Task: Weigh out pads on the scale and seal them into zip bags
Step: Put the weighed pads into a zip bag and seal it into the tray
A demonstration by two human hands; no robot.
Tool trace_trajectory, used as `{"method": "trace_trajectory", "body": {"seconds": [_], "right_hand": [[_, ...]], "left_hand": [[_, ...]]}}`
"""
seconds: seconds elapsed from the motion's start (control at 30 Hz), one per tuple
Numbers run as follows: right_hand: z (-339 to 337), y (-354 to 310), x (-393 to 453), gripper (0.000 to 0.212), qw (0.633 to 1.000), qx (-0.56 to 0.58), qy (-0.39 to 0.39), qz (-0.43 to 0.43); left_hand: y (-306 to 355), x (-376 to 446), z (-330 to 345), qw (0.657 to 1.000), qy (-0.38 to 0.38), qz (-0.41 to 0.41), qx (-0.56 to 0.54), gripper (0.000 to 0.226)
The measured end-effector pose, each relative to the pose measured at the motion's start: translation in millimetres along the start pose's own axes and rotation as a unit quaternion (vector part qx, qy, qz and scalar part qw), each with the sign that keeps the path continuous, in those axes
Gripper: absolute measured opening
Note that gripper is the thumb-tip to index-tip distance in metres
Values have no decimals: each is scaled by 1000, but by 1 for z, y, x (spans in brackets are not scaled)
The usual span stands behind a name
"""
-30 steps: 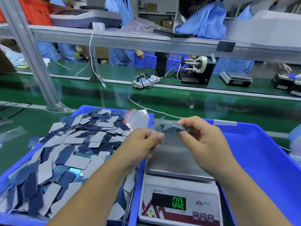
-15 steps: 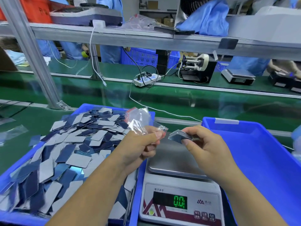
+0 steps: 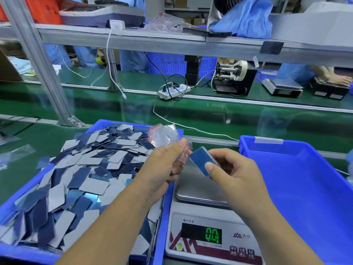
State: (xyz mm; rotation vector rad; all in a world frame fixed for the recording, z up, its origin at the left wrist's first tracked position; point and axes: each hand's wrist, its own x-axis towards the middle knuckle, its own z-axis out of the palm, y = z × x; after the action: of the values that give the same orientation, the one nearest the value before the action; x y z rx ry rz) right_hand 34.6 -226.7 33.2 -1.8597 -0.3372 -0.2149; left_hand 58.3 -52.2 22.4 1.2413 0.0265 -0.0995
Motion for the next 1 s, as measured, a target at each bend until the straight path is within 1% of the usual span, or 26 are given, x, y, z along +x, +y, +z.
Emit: {"method": "trace_trajectory", "body": {"seconds": [0.13,0.23,0.4,0.5,0.63,0.73,0.87,0.93,1.0], "right_hand": [[7,1,-1,17,994,-72,57,-59],[10,3,-2,20,984,-115,93,-100],[11,7,-1,18,965,-155,141,-160],[13,8,0,20,957,-172,145,-181],[16,10,2,22,949,-193,160,-191],[17,11,2,22,944,-199,169,-203],[18,14,2,22,932,-220,185,-220],[18,15,3,23,932,-226,179,-219],[18,14,4,23,937,-220,171,-209]], "left_hand": [[-3,1,-3,1000,-14,7,-17,12],[-4,1,-5,998,-20,-10,-50,12],[-3,2,-5,997,-19,-22,-67,42],[-4,1,-4,996,-27,-23,-77,46],[-4,0,-5,995,-47,-23,-84,39],[-4,-1,-5,995,-44,-19,-83,38],[-3,-2,-3,997,-52,-7,-61,18],[-3,-3,-3,997,-59,0,-45,14],[-3,-4,-3,997,-73,9,-36,15]]}}
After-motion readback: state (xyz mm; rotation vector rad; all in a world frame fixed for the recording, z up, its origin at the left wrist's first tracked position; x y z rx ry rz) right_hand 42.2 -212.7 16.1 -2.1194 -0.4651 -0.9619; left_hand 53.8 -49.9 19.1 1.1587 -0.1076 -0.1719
